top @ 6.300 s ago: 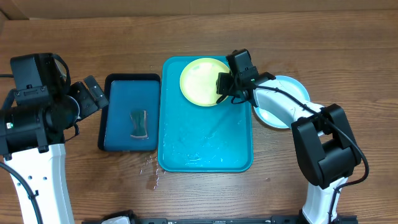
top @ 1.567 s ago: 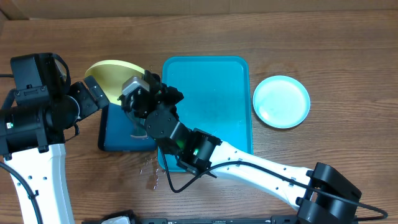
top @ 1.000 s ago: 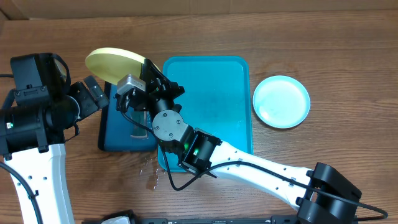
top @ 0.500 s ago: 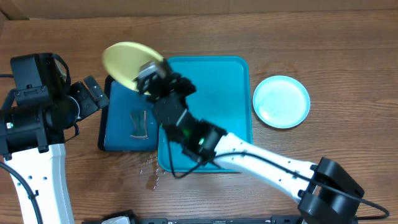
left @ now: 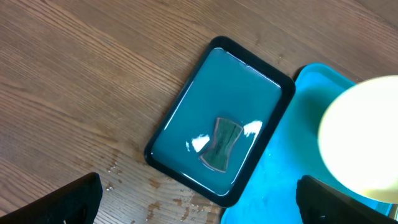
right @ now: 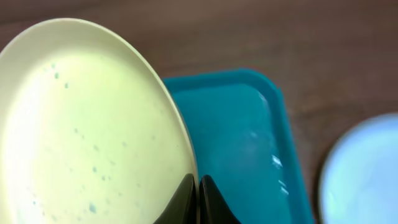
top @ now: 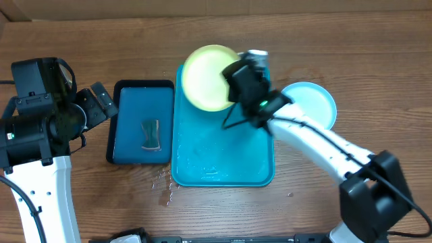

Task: Clean dirty plates on tray and stack at the side
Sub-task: 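Carry the yellow plate right and lower it onto the plate stack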

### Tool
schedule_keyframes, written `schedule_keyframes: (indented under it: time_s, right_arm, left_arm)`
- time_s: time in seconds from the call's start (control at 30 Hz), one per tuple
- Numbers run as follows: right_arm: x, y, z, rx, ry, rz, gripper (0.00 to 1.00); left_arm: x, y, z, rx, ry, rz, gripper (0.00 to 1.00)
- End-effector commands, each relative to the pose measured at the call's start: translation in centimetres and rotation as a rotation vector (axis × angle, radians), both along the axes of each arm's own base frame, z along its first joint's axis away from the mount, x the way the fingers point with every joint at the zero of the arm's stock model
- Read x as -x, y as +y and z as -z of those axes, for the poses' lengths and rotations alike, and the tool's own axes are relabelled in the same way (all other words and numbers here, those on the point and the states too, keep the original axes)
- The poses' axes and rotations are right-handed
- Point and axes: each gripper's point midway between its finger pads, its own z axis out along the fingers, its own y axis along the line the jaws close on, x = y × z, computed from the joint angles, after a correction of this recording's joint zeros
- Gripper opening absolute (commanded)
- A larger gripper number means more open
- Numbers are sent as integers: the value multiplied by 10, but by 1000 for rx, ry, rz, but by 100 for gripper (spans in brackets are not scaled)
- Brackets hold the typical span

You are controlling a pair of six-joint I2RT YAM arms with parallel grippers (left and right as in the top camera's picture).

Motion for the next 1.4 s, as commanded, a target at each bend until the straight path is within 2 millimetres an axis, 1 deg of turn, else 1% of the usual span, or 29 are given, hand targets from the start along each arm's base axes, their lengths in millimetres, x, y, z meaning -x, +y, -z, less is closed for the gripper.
schedule_keyframes:
  time_s: [0.0,0.07,0.13,0.27,0.33,0.43,0.57,0.63,0.77,0.83,1.0,1.23,1.27,1.3,1.37]
  right_arm:
    - [-2,-39,-34,-161,14,109,4]
    - [2,-70,-31,-150,63,167,4]
    - [8,-101,-23,-125,122,230,4]
    - [24,-152,-7,-77,233,345,4]
    - [32,-174,-2,-64,276,397,4]
    - [42,-200,3,-52,324,461,4]
    - [55,-225,8,-42,381,528,4]
    - [61,-234,10,-38,405,554,4]
    - [70,-242,15,-31,439,576,4]
    - [73,-243,19,-29,449,578,4]
    - [79,-243,39,-23,465,580,4]
    - [76,-238,57,-58,449,565,4]
    - [77,-238,58,-58,450,565,5]
    - [78,-238,60,-58,452,565,13]
    - [79,-238,64,-60,454,563,36]
  left_arm:
    - [-1,2,-1,9,-6,-22,100]
    - [-1,2,-1,9,-6,-22,100]
    - [-1,2,-1,9,-6,-22,100]
    - [-1,2,-1,9,-6,-22,100]
    - [-1,2,-1,9,-6,-22,100]
    - [-1,2,-1,9,-6,-22,100]
    - [-1,2,-1,9,-6,-22,100]
    - [-1,2,-1,9,-6,-22,100]
    - [-1,2,-1,9,-6,-22,100]
    - [-1,2,-1,9,-6,-22,100]
    - [-1,2,-1,9,-5,-22,100]
    - [-1,2,-1,9,-5,-22,100]
    - [-1,2,-1,9,-5,-22,100]
    - [-1,2,-1,9,-5,-22,100]
    - [-1,2,-1,9,-5,-22,100]
